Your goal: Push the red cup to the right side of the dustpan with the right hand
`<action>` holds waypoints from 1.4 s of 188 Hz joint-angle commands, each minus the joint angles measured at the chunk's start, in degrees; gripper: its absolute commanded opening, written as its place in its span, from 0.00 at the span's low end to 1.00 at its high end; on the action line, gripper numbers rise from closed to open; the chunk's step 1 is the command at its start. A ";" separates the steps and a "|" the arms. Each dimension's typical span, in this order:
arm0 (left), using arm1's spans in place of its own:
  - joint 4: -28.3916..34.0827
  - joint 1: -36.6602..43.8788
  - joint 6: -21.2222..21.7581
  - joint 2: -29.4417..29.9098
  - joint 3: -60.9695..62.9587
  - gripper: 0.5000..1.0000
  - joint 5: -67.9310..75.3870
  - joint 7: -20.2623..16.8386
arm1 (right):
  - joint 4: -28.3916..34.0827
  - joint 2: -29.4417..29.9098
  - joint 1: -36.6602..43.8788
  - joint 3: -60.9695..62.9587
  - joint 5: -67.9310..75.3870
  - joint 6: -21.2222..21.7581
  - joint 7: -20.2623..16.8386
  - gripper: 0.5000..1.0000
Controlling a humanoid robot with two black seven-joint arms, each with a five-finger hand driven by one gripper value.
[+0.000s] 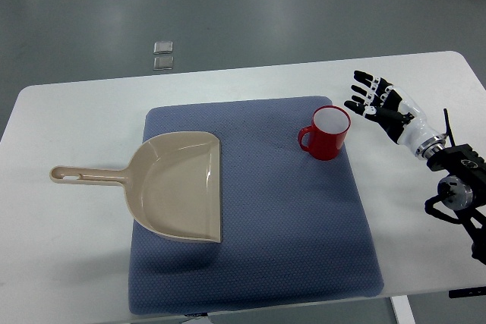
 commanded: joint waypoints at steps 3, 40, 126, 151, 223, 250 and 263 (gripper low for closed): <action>-0.04 0.00 -0.01 0.00 -0.53 1.00 0.00 0.00 | 0.00 -0.10 -0.03 -0.02 0.00 0.01 0.01 0.87; -0.12 0.00 -0.01 0.00 -0.62 1.00 0.00 0.00 | 0.00 -0.19 -0.03 0.07 0.09 0.01 0.01 0.87; 0.23 0.53 -0.01 0.00 -0.36 1.00 0.00 0.00 | 0.08 -0.19 0.06 0.07 0.09 0.10 0.44 0.87; 0.23 0.53 -0.01 0.00 -0.27 1.00 0.00 0.00 | 0.08 -0.19 -0.03 0.07 0.09 0.80 0.44 0.87; 0.23 0.53 -0.01 0.00 -0.27 1.00 0.00 0.00 | 0.08 -0.36 -0.03 -0.02 0.09 1.77 0.62 0.87; 0.23 0.53 -0.01 0.00 -0.27 1.00 0.00 0.00 | 0.00 -0.36 -0.12 -0.64 0.00 1.77 1.24 0.87; 0.23 0.53 -0.01 0.00 -0.27 1.00 0.00 0.00 | 0.00 -0.45 -0.12 -0.90 0.00 1.86 1.67 0.87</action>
